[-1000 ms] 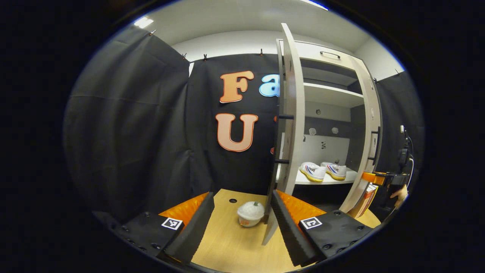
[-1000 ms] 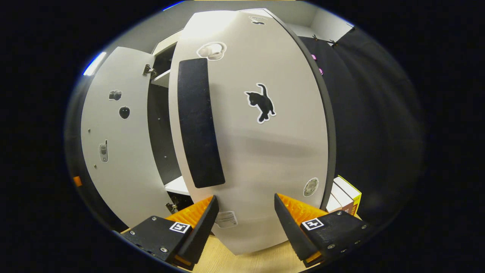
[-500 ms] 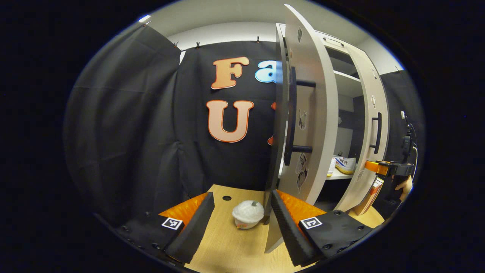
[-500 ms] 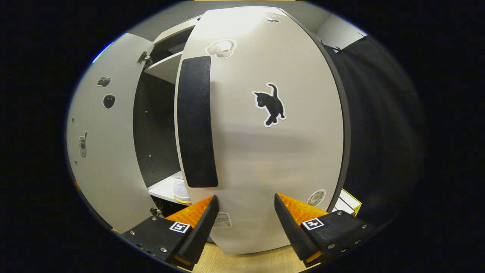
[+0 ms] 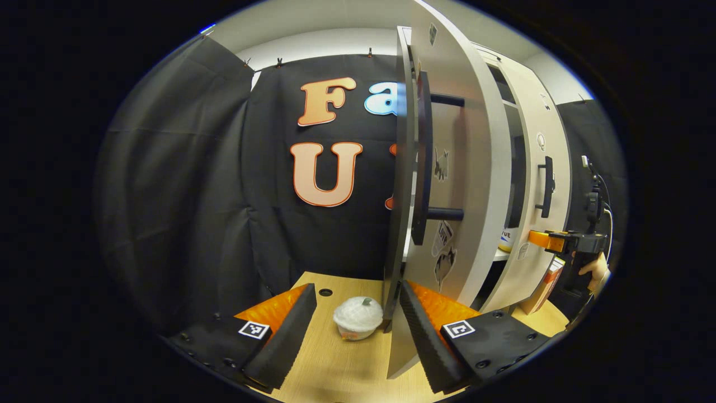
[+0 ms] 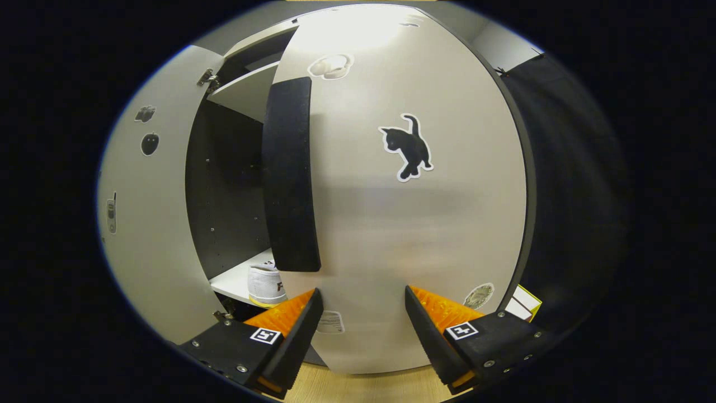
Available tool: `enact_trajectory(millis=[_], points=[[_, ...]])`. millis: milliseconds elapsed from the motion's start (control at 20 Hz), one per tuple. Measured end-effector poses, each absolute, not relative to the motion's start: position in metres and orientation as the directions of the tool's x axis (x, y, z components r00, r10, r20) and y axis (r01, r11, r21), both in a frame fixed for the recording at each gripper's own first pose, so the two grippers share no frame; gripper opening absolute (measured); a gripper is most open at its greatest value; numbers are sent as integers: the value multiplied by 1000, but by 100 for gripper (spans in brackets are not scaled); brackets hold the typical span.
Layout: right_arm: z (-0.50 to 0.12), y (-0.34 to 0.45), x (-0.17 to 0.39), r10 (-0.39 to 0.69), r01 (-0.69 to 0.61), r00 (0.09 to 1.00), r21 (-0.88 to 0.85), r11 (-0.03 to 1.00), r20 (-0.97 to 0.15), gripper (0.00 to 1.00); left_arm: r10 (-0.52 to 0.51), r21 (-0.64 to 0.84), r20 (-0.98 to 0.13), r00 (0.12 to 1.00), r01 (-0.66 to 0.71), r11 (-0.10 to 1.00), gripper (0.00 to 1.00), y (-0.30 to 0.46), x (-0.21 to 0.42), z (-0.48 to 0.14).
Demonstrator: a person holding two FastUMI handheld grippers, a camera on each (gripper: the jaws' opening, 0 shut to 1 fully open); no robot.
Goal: Grab one shoe with the right hand and put it into the shoe cabinet, grab the other shoe with the left hand and put it into the shoe cabinet; then close the right door with the right hand and the left door with the left hand.
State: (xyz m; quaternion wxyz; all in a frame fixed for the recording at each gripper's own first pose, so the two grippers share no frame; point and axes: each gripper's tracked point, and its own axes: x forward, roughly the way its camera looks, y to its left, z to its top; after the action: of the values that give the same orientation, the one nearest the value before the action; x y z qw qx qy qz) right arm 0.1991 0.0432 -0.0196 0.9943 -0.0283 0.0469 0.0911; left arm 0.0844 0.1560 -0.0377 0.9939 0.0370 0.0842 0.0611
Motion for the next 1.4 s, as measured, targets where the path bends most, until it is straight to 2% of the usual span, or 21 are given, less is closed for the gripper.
enact_trajectory(millis=[200,300,500,650,700,850,1000,1150,1200,1250,1300,1400], points=[[-19,48,188,213,-219,970,-44,975,-116,92,119,100,-149,982,-105,989,99,149,80,-34],[-14,41,175,213,-220,971,-66,973,-109,92,118,105,-150,982,-102,989,94,142,76,-33],[7,16,148,200,-205,978,-91,975,-62,92,51,66,-162,985,-41,997,99,111,75,-38],[19,-8,128,177,-180,983,-93,979,-38,92,3,92,-156,988,12,996,96,81,81,-40],[22,-17,122,168,-170,985,-92,981,-30,92,-14,89,-156,988,28,996,92,71,84,-42],[32,-41,104,143,-144,990,-87,986,-10,92,-71,63,-154,986,82,995,94,45,91,-46],[39,-61,91,118,-117,993,-91,989,10,92,-72,73,-159,985,85,994,96,42,105,-51],[42,-74,84,105,-103,994,-86,991,22,92,-79,58,-166,983,89,994,92,36,112,-54],[42,-77,82,102,-100,995,-85,991,22,92,-85,54,-167,982,95,994,99,33,114,-55],[41,-79,82,99,-97,995,-82,992,20,92,-89,55,-167,982,100,994,99,30,116,-55],[41,-80,81,98,-97,995,-77,992,18,92,-94,59,-167,981,105,993,93,25,117,-56],[40,-82,81,99,-97,995,-72,993,18,92,-110,57,-167,980,121,991,93,16,124,-57]])
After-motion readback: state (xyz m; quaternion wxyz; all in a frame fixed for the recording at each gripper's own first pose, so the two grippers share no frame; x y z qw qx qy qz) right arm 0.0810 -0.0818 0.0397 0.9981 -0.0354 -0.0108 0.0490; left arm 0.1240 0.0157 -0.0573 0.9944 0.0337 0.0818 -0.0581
